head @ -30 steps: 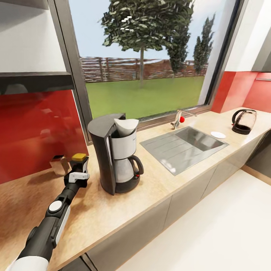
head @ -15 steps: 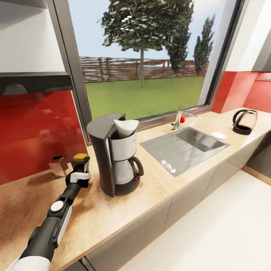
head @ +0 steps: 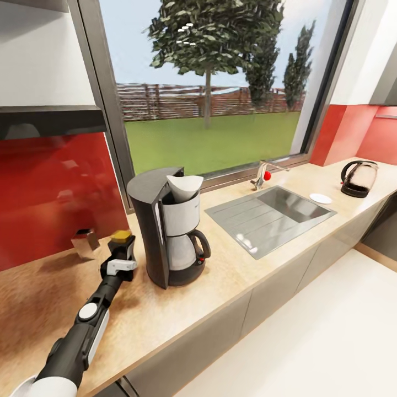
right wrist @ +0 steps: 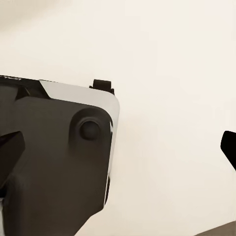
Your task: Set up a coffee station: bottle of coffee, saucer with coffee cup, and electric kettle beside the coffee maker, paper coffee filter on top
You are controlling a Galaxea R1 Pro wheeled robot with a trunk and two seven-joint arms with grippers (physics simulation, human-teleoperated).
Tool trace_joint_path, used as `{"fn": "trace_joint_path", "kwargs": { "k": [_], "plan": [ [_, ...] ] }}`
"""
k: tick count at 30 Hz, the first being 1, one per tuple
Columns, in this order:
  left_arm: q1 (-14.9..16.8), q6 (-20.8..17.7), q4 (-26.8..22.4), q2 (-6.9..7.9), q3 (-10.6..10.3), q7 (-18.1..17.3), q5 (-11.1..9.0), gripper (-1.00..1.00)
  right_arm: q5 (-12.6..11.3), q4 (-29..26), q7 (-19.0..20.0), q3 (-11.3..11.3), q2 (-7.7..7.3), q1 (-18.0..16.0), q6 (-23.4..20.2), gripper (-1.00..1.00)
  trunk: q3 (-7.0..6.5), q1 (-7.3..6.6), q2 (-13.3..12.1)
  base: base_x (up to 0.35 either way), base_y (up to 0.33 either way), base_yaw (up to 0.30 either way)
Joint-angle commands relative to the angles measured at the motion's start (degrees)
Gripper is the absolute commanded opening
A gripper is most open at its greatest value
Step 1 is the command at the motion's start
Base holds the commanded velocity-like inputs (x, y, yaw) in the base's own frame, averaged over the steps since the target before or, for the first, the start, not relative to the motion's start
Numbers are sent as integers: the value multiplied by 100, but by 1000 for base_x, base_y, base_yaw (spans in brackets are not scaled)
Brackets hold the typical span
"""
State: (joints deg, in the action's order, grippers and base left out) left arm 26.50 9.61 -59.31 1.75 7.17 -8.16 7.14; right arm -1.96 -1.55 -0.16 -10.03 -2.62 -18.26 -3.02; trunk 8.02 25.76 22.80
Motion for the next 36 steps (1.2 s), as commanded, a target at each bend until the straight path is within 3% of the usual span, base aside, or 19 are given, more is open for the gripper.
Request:
{"fn": "trace_joint_path", "kwargs": {
  "k": [1,6,19,20,36],
  "plan": [
    [5,28,6,-35,23,-37,59,-100,-19,-12,-2,-43,-2,-2,-32,100,11,3,12,0,0,0],
    [6,31,16,-136,22,-37,59,-100,-19,-12,-2,-43,-1,-2,-32,100,11,3,12,0,0,0],
    [12,32,31,-141,37,-37,73,-100,-22,-12,-2,-43,-2,-2,-32,100,11,3,12,0,0,0],
    [12,32,32,-137,38,-37,79,100,-23,-12,-2,-43,0,-2,-32,100,11,3,12,0,0,0],
    [13,32,34,-137,39,-11,71,100,-22,-12,-2,-43,3,-2,-32,100,11,3,12,0,0,0]
  ]
}}
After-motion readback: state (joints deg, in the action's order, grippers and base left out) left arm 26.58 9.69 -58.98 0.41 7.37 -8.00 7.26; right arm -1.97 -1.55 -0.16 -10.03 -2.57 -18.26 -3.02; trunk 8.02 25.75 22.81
